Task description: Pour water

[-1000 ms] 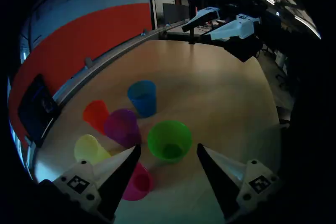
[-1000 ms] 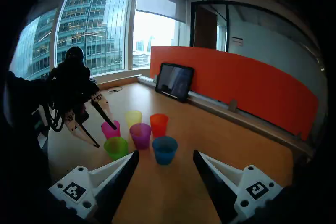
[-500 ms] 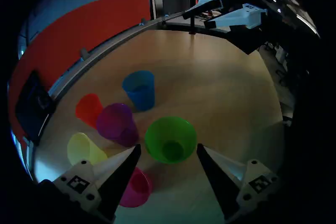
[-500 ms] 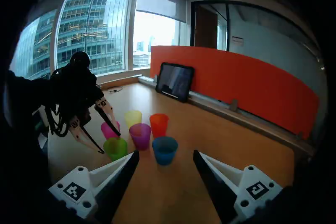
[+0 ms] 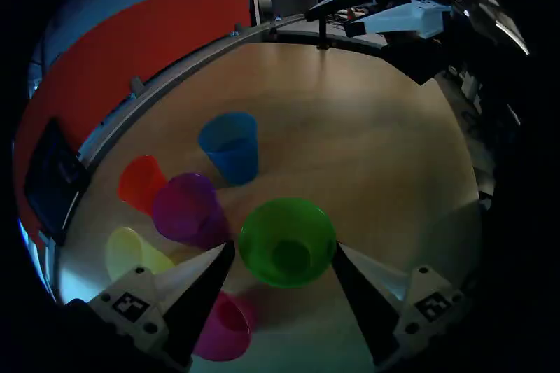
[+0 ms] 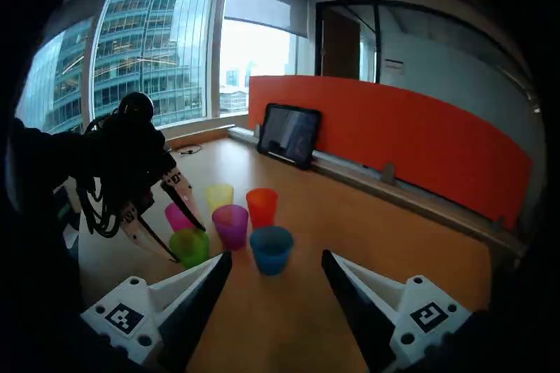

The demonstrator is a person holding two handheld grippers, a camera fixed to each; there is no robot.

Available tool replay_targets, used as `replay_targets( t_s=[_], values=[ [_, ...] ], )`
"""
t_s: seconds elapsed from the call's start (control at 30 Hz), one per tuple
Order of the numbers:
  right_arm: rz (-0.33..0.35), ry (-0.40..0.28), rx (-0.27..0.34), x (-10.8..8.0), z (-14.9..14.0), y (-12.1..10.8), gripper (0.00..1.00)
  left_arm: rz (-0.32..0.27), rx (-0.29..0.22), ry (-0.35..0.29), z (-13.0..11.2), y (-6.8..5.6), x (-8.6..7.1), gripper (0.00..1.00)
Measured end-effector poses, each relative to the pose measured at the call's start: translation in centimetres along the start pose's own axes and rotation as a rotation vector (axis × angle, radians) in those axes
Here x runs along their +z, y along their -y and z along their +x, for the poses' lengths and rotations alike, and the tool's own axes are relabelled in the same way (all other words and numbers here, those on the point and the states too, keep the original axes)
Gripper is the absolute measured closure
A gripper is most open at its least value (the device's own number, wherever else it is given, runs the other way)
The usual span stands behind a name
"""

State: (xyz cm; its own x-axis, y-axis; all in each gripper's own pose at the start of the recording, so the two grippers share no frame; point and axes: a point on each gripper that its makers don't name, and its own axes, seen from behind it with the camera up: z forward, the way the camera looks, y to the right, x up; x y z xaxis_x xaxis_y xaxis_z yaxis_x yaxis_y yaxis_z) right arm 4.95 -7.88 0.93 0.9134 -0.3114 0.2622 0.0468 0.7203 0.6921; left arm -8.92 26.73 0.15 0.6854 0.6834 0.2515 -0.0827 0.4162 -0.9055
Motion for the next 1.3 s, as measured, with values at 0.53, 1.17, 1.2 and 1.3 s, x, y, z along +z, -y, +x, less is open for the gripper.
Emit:
replay_targets(
  t_s=[0.53, 1.17, 1.2, 1.3],
  values=[
    [-0.003, -0.001, 0.012, 0.0, -0.5, -0.6, 0.01, 0.005, 0.002, 0.003, 0.0, -0.2, 1.2, 0.02],
    [-0.003, -0.004, 0.009, -0.1, -0.3, -0.4, 0.00, -0.010, 0.007, -0.041, 1.1, -1.0, 0.2, 0.13],
    [-0.002, -0.004, 0.009, -0.1, -0.3, -0.4, 0.00, -0.007, 0.007, -0.047, 1.2, -0.9, 0.0, 0.13],
    [-0.002, -0.003, 0.008, -0.1, -0.3, -0.4, 0.01, 0.004, 0.007, -0.067, 1.6, -0.6, -0.5, 0.13]
  ],
)
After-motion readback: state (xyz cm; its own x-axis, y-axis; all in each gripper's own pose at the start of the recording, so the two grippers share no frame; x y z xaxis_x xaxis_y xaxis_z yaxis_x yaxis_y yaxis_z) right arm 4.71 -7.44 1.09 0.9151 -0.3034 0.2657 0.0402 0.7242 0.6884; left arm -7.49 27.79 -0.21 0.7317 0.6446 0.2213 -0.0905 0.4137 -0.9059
